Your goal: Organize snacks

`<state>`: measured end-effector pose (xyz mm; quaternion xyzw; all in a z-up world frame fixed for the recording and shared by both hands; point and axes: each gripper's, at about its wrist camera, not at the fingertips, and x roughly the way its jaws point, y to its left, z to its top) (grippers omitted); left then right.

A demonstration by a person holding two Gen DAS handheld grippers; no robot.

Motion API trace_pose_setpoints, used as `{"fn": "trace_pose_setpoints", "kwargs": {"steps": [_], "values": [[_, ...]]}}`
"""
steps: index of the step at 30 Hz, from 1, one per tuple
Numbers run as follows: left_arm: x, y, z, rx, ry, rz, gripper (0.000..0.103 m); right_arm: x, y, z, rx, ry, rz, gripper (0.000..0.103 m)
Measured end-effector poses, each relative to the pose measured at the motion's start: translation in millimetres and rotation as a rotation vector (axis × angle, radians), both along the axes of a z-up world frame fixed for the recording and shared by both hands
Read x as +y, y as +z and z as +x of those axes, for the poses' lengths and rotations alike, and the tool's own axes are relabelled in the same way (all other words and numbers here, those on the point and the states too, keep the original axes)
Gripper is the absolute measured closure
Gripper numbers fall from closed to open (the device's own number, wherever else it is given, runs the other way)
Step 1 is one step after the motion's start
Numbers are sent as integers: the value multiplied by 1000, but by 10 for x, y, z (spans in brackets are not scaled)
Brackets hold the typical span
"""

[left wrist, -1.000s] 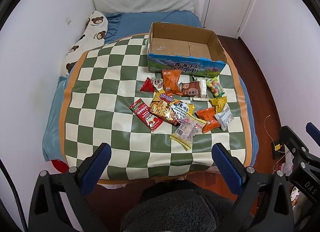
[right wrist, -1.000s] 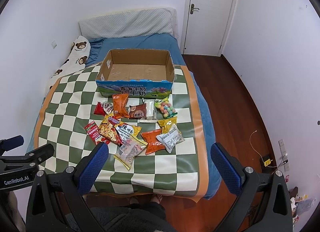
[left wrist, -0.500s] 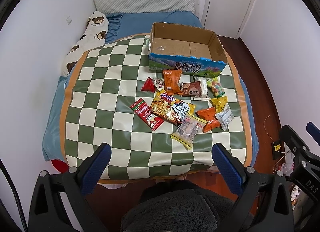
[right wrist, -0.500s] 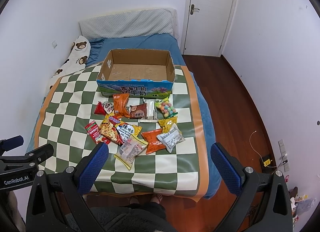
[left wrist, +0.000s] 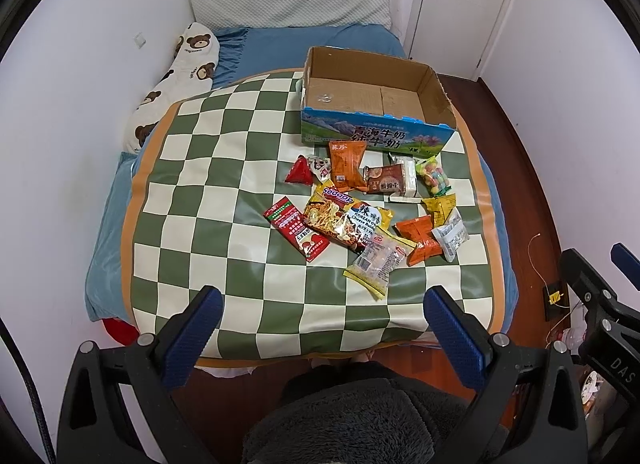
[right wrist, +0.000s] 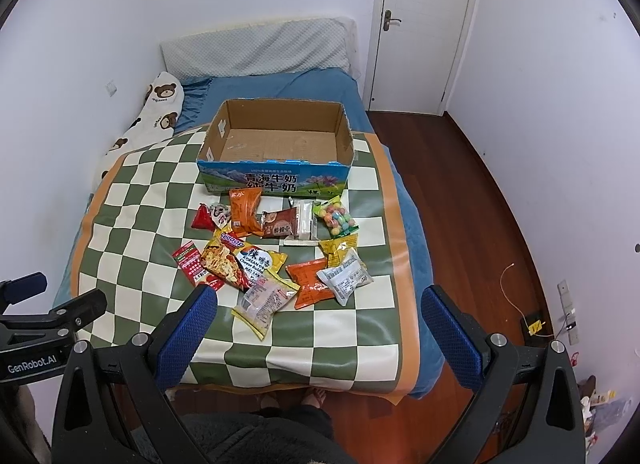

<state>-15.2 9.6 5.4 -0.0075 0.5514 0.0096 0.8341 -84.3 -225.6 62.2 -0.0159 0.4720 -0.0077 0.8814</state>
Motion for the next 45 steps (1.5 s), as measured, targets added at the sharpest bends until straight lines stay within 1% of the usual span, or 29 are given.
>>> {"fn": "trace_pose_setpoints", "kwargs": {"steps": [28,33,36,38,42,45], "values": [[24,-1,-16,-1,0,-2,0,18,-28,16,-7,4,5,0],[42,-78,78,14,11,-3,0,4,-107,90,9,-11,14,0],[61,-271,249,37,29,-2,0,-50,-327,224,53,-32,35,0],[82,-463,388,64,40,14,0,-85,-555,353,98,-46,64,0],[163,-929,644,134,69,30,0,-134,-1060,625,187,-87,98,0],[244,-1328,848,197,93,45,0,-157,-1552,851,285,-123,158,0]]}}
